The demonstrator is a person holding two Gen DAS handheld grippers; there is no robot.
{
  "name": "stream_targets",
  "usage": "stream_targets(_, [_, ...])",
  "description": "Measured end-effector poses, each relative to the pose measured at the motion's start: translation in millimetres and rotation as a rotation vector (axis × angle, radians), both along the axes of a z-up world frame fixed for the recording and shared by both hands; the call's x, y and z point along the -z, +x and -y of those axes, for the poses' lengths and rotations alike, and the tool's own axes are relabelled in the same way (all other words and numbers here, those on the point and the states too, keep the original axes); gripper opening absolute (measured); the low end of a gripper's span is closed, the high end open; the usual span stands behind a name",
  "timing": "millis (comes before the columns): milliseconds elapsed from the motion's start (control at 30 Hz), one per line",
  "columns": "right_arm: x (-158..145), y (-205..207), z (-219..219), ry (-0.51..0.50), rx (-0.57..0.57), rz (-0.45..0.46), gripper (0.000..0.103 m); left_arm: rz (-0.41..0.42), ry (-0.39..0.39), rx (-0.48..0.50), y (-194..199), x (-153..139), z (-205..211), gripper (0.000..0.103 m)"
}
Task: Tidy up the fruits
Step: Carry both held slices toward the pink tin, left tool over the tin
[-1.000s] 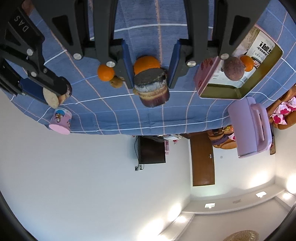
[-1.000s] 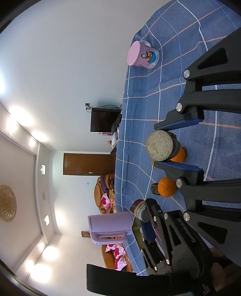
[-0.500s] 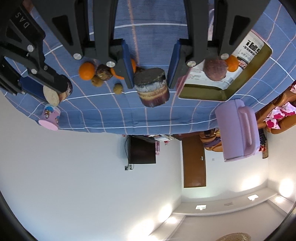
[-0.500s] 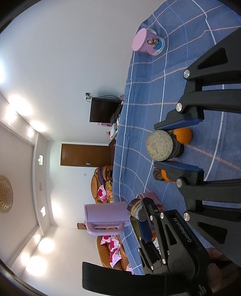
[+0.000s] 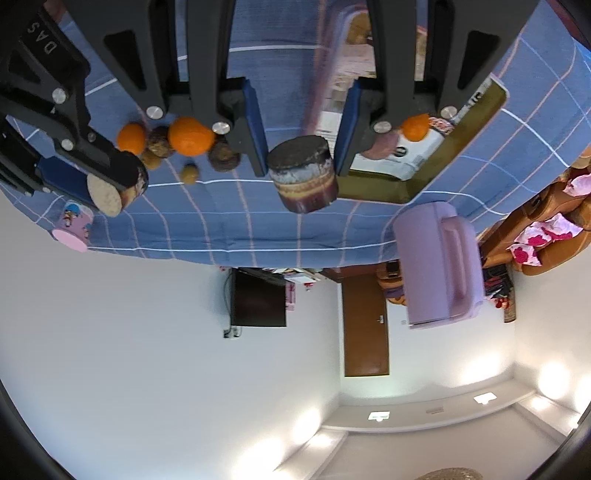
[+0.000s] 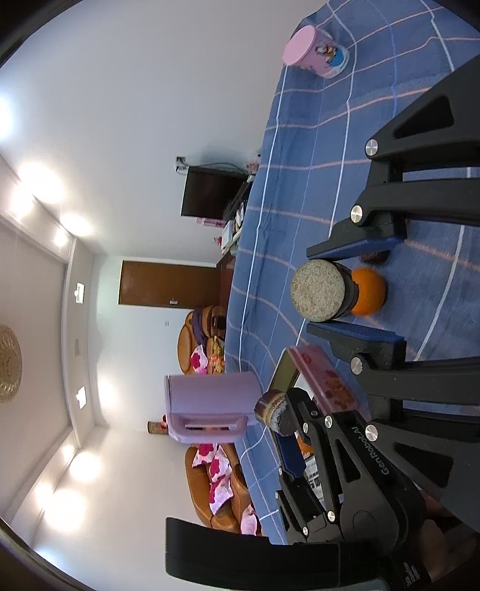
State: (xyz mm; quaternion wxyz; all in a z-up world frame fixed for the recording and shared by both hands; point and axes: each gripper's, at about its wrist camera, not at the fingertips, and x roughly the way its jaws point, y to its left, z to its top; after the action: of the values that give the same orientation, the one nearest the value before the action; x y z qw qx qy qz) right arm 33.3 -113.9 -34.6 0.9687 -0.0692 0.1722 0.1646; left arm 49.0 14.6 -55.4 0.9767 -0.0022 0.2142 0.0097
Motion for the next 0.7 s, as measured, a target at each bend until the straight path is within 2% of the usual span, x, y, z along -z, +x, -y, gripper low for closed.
stream_targets(700, [-10,17,-73,-0.036,-0.152,0.006,0.035,-0.043,0.017,-0.136,7,3,-64,0.038])
